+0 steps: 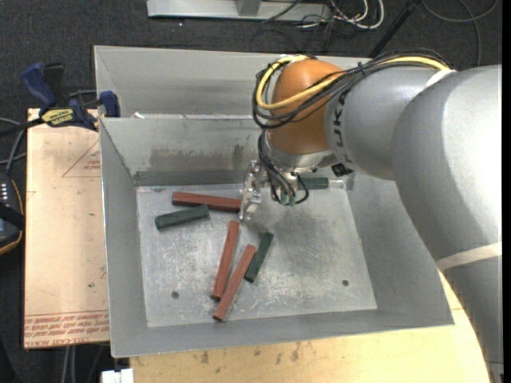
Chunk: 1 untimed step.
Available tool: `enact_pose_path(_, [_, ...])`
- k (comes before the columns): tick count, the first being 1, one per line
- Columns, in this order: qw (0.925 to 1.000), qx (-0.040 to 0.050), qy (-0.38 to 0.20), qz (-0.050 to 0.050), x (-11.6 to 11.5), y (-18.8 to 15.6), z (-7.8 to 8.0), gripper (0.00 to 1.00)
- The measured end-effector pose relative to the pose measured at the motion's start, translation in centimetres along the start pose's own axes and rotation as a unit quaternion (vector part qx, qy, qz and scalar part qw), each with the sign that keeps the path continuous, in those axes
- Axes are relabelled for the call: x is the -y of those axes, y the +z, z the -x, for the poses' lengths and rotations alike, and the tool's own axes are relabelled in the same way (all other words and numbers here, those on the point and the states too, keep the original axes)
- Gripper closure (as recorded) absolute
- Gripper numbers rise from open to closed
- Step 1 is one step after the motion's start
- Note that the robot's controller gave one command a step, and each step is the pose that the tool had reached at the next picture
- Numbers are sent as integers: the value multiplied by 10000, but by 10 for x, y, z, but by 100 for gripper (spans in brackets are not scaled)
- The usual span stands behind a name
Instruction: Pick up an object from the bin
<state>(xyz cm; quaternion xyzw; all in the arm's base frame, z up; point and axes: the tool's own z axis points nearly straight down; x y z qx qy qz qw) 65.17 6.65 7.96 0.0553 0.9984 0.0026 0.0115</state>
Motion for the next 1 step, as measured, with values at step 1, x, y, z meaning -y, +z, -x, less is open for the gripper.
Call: enact_pose_path(1, [9987,-95,-509,-22,-4,-133,-1,100])
